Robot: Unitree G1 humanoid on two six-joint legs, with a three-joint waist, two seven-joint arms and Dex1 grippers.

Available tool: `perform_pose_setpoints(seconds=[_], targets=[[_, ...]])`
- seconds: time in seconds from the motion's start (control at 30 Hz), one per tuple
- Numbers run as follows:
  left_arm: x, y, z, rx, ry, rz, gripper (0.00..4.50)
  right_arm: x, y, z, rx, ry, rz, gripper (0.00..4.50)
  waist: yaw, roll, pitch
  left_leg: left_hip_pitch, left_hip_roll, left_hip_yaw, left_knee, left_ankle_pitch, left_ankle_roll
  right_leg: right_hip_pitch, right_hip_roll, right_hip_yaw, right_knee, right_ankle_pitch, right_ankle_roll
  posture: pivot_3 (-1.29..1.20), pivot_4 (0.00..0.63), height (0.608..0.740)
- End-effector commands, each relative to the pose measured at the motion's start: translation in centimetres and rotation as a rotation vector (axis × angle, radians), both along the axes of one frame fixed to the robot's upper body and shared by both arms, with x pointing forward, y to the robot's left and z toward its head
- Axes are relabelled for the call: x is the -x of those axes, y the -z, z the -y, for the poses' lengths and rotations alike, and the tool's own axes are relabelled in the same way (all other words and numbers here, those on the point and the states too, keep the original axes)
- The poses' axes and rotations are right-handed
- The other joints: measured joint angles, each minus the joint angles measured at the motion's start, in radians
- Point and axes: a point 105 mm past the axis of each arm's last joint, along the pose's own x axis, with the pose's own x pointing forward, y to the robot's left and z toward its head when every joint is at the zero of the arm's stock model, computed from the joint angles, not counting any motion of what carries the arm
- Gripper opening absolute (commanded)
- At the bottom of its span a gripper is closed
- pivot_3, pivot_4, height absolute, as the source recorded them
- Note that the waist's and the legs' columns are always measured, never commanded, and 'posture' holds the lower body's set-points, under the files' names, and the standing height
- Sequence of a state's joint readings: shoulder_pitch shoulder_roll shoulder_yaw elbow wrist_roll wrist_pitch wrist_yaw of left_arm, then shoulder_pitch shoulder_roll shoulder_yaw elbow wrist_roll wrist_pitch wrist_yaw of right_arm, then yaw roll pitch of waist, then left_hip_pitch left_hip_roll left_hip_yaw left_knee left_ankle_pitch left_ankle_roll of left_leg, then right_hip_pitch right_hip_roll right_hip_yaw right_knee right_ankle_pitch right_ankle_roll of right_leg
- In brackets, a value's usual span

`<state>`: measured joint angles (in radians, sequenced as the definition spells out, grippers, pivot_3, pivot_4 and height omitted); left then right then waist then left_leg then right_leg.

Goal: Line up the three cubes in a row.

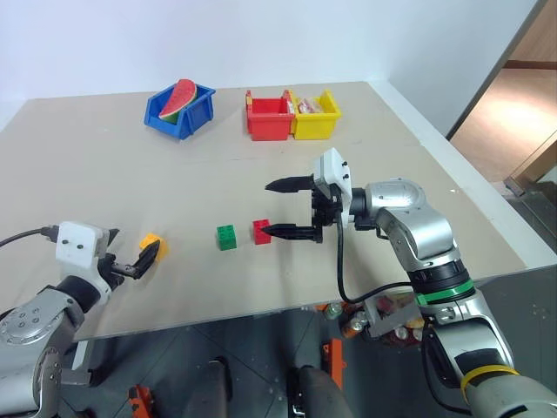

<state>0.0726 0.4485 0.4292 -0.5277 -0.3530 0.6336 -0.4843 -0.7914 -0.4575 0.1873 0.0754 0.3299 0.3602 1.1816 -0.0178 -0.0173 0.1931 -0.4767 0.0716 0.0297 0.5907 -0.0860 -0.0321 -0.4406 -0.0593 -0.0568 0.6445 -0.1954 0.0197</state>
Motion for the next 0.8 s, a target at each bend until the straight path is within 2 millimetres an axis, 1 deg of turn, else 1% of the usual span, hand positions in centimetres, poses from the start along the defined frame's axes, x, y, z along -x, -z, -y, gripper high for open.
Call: perform_pose_setpoints(seconds=[0.03, 0.1, 0.23, 0.43, 0.53, 0.73, 0.8], targets=[[-0.4, 0.0, 0.3, -0.011, 0.011, 0.021, 4.45, 0.1, -1.1, 0.3, -0.006, -0.004, 0.050, 4.50, -0.001, 0.000, 0.000, 0.000, 0.000, 0.000, 0.000, 0.000, 0.000, 0.000, 0.000, 0.000, 0.000, 0.000, 0.000, 0.00, 0.150, 0.740], [-0.7, 0.2, 0.4, -0.012, 0.017, 0.017, 4.45, 0.1, -1.1, 0.3, -0.001, -0.001, 0.051, 4.50, -0.001, 0.000, 0.000, 0.000, 0.000, 0.000, 0.000, 0.000, 0.000, 0.000, 0.000, 0.000, 0.000, 0.000, 0.000, 0.00, 0.150, 0.740], [-0.8, 0.7, 0.6, -0.002, 0.028, -0.001, 4.45, 0.2, -0.9, 0.5, 0.005, 0.006, 0.051, 4.50, -0.001, 0.000, 0.000, 0.000, 0.000, 0.000, -0.001, 0.000, 0.000, 0.000, 0.000, 0.000, 0.000, 0.000, 0.000, 0.00, 0.150, 0.740], [-1.0, 2.0, 0.9, -0.011, 0.063, -0.039, 4.45, 0.2, -0.7, 0.7, 0.011, 0.018, 0.050, 4.50, 0.000, 0.000, 0.000, -0.001, 0.000, 0.002, -0.004, 0.000, 0.000, 0.000, 0.001, 0.001, 0.000, 0.000, -0.001, 0.00, 0.150, 0.740], [-1.2, 2.5, 0.8, 0.005, 0.052, -0.061, 3.62, 0.2, -0.7, 0.8, 0.014, 0.020, 0.050, 4.50, -0.001, 0.000, 0.000, -0.001, 0.000, 0.001, -0.003, -0.001, 0.000, 0.000, 0.001, 0.001, 0.000, 0.000, -0.001, 0.00, 0.150, 0.740], [-1.2, 2.7, 0.2, -0.023, 0.012, -0.058, 1.62, 0.3, -0.5, 0.9, 0.018, 0.017, 0.051, 4.50, -0.001, 0.000, 0.000, 0.000, 0.000, 0.001, -0.003, -0.001, -0.001, -0.002, 0.000, 0.000, 0.000, 0.000, -0.001, 0.00, 0.150, 0.740], [-1.0, 2.9, 0.5, -0.043, 0.037, -0.057, 1.62, 0.3, -0.5, 0.9, 0.022, 0.015, 0.054, 4.50, -0.001, 0.000, 0.000, 0.000, 0.000, 0.001, -0.003, -0.001, -0.001, -0.002, 0.000, 0.000, 0.000, 0.000, -0.001, 0.00, 0.150, 0.740]])
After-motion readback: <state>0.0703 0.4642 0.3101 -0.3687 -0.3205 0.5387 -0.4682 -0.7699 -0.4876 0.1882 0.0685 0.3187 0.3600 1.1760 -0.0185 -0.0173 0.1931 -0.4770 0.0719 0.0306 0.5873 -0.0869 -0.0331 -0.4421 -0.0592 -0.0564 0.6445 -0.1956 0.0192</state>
